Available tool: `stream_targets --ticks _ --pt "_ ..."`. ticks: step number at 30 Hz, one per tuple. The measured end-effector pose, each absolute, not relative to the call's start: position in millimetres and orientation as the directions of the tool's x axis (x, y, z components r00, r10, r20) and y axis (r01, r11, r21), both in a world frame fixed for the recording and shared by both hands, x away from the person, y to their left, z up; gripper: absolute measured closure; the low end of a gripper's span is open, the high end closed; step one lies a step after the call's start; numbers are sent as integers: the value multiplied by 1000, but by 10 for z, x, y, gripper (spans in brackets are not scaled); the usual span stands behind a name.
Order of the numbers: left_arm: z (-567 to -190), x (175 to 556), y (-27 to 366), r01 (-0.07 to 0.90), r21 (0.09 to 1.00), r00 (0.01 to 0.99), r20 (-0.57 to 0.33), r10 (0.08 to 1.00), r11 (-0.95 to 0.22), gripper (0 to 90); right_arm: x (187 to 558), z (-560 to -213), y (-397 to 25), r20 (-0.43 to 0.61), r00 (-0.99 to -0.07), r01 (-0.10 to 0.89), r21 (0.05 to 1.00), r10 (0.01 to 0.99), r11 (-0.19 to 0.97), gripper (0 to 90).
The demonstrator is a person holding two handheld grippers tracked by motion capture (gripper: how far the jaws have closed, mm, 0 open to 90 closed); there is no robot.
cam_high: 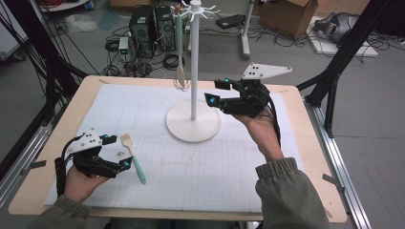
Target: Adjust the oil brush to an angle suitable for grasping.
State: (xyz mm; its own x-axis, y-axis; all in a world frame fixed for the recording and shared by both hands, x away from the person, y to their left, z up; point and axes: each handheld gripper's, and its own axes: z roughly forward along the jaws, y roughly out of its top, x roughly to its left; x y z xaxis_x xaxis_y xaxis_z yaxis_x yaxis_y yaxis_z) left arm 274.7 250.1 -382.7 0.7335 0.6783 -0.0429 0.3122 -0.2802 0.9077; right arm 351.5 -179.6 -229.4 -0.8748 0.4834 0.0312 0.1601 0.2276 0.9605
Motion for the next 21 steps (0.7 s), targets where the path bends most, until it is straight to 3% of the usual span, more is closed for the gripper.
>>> stream_targets --ticks 21 --pt "-3870 2764 2491 293 916 740 -36 672 -274 18 3295 -2761 -1990 77 -872 199 958 483 206 347"
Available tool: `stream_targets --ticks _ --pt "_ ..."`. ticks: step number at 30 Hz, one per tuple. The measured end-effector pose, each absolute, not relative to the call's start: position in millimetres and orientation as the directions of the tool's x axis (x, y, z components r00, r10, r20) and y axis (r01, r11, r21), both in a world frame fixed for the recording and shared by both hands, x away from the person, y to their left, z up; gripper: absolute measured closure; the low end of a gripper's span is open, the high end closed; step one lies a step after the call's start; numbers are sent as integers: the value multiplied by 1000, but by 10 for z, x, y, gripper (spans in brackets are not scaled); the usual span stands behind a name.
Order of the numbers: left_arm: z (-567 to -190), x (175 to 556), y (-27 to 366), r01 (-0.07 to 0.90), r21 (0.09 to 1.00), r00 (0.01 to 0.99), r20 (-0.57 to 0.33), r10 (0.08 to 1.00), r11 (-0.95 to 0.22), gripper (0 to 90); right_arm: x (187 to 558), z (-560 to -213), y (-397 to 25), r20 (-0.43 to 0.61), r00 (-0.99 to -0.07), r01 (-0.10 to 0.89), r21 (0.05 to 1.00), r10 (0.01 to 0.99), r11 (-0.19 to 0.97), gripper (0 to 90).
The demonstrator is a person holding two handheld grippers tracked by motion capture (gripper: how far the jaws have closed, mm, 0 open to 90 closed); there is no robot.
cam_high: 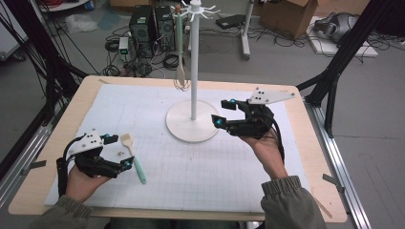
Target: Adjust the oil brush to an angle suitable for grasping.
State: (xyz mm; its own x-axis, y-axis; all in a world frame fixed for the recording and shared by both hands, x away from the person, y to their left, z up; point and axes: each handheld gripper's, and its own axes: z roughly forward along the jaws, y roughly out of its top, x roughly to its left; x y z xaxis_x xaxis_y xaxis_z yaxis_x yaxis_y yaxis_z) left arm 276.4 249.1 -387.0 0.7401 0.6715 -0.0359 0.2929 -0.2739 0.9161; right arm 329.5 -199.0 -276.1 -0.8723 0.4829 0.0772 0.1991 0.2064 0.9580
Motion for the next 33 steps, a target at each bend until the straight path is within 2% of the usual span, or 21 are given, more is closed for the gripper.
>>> stream_targets --ticks 28,33 --pt "-3886 2792 2529 308 900 725 -13 688 -308 32 3126 -3238 -2143 109 -848 244 949 518 199 327" --pt "-3886 2790 2510 308 897 728 -9 686 -316 78 3100 -3322 -2129 116 -850 259 941 515 216 312"
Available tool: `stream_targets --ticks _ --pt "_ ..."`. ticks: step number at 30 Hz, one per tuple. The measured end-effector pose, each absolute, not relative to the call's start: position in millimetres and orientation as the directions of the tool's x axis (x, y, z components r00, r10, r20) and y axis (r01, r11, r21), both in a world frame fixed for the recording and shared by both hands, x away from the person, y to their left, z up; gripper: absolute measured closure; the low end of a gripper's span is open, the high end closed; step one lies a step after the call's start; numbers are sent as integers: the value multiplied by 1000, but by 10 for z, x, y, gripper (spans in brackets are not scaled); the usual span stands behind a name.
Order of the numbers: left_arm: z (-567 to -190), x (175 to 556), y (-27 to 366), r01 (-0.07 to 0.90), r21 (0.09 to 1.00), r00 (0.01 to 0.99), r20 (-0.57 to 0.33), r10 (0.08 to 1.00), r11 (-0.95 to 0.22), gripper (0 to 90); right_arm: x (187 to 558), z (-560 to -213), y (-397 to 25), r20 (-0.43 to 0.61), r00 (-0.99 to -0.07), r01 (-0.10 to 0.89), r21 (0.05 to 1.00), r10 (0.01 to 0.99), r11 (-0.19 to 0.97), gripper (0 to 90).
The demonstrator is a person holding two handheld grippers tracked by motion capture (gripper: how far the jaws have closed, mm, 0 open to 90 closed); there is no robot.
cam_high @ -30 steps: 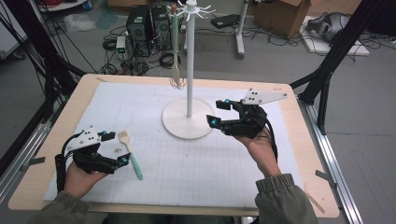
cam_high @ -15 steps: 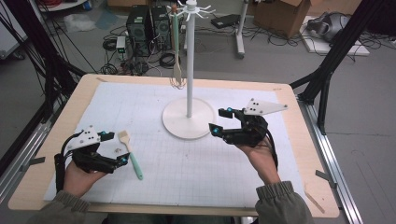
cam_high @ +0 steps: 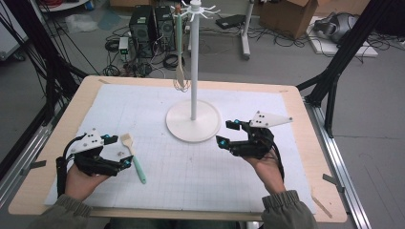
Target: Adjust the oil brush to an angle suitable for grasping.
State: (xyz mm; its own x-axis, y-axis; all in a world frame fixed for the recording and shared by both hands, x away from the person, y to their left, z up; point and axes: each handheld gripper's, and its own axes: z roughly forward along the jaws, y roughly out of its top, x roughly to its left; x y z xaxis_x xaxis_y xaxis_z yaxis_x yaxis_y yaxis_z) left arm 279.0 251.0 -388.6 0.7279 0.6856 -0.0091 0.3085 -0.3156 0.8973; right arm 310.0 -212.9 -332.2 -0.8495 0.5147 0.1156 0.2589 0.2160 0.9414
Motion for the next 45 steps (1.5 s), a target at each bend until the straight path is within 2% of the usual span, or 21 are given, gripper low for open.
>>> stream_targets --ticks 9,15,21,27,32,39,42,45 --pt "-3899 2792 2498 315 890 726 -2 688 -329 131 3025 -3418 -2109 106 -850 264 934 517 242 297" --pt "-3903 2790 2510 311 888 740 -2 672 -340 226 2975 -3494 -2122 101 -846 269 929 523 254 297" --pt "-3943 2814 2499 314 880 753 -2 658 -356 254 2921 -3555 -2133 102 -844 271 929 527 254 297" --pt "-3975 2842 2537 325 868 763 -6 646 -376 341 2887 -3594 -2130 102 -843 268 931 529 249 297" --pt "-4061 2865 2542 351 845 782 -28 623 -403 480 2858 -3652 -2120 104 -844 274 927 526 257 296" --pt "-4179 2872 2505 364 805 824 -43 565 -468 761 2834 -3721 -2124 101 -845 273 925 524 263 296" --pt "-4227 2876 2490 372 792 832 -53 552 -485 841 2823 -3734 -2141 105 -841 276 927 530 255 296" --pt "-4275 2885 2473 381 771 841 -60 537 -510 879 2814 -3749 -2154 104 -838 275 928 536 251 297"
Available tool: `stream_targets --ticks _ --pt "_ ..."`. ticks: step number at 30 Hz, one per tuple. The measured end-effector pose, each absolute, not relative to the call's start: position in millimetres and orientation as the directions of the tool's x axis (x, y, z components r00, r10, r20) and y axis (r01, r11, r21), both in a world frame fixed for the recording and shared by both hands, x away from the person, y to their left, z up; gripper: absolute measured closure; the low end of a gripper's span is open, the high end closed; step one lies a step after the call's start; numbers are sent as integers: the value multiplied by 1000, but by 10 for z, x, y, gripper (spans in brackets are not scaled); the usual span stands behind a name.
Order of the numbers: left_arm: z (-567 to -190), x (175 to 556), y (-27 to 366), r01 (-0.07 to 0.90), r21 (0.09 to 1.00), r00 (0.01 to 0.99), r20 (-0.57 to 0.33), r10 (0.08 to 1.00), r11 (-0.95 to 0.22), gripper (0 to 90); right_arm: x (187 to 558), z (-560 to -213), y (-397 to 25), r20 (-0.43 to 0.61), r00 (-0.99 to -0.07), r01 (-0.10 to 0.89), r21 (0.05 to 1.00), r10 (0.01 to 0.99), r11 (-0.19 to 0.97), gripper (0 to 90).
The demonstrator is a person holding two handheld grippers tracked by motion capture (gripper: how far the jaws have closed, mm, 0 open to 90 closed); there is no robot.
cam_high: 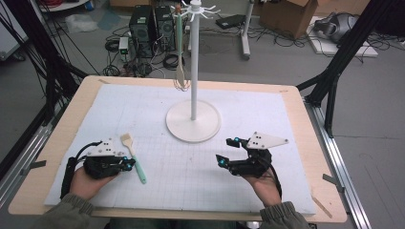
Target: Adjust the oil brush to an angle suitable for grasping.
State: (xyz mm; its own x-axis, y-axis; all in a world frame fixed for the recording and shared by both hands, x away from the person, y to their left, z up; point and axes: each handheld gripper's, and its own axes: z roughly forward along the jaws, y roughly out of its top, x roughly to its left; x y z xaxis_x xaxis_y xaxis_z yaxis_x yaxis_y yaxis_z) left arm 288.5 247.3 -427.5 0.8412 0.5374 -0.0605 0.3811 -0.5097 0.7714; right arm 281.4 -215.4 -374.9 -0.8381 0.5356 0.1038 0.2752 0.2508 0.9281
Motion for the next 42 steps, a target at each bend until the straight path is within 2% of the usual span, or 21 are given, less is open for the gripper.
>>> stream_targets --ticks 9,42 --pt "-4405 2844 2349 397 725 857 -73 510 -563 894 2805 -3852 -2185 106 -834 279 928 542 248 296" --pt "-4379 3094 1800 389 724 849 -41 527 -570 895 2855 -4007 -2128 101 -826 302 910 554 285 297"
